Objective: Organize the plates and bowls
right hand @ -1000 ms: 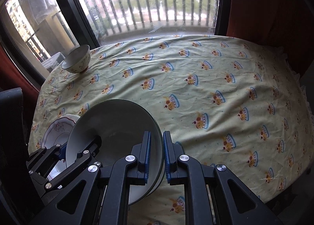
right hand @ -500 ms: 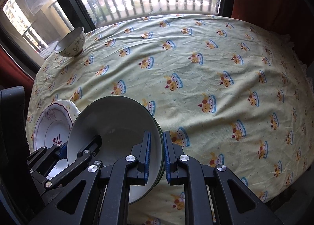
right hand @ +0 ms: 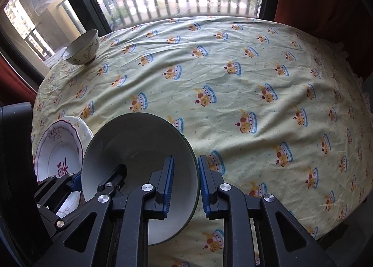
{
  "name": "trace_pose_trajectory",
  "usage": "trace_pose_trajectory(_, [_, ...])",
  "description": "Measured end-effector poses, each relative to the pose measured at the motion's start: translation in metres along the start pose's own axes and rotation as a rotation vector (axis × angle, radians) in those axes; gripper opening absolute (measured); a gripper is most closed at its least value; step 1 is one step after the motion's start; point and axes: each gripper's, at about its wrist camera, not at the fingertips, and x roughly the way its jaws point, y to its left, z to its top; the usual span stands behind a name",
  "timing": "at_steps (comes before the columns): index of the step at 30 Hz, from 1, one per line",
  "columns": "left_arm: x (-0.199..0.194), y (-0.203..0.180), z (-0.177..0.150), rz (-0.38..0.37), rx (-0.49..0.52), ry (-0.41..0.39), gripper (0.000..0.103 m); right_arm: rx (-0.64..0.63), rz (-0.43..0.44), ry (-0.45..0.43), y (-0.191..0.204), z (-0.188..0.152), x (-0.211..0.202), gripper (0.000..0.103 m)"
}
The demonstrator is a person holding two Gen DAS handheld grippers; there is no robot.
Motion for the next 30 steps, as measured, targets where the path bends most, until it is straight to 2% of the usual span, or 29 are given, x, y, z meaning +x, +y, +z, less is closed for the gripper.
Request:
trace_pose_trajectory(3, [-0.002, 0.003, -0.001, -0.021, -0.01, 0.0, 0.043, -0.004, 0.012, 0.001, 0.002, 0.0, 0.0, 0.047])
trace_pose_trajectory(4, [-0.003, 0.004, -0.002, -0.027, -0.01, -0.001, 0.052, -0.002, 0.011, 0.0, 0.003, -0.001, 0.0, 0.052])
trace_pose_trajectory(7, [-0.008, 0.006, -0.003, -0.03, -0.004, -0.014, 0.072, 0.0, 0.011, -0.004, 0.004, -0.002, -0.002, 0.06])
trace_pose_trajectory(10, [-0.013, 0.008, -0.002, -0.029, 0.007, -0.019, 0.078, 0.007, 0.012, 0.001, 0.007, -0.002, -0.005, 0.064])
trace_pose_trajectory(13, [-0.016, 0.011, 0.0, -0.04, 0.012, -0.021, 0.08, 0.013, 0.01, 0.003, 0.009, 0.0, -0.008, 0.067])
trace_pose_trajectory(20, [-0.024, 0.027, 0.014, -0.078, 0.045, -0.042, 0.081, 0.046, -0.028, -0.024, 0.023, 0.009, -0.016, 0.069])
trace_pose_trajectory(30, [-0.035, 0.072, 0.036, -0.097, 0.085, -0.076, 0.081, 0.095, -0.058, -0.052, 0.068, 0.031, -0.02, 0.07])
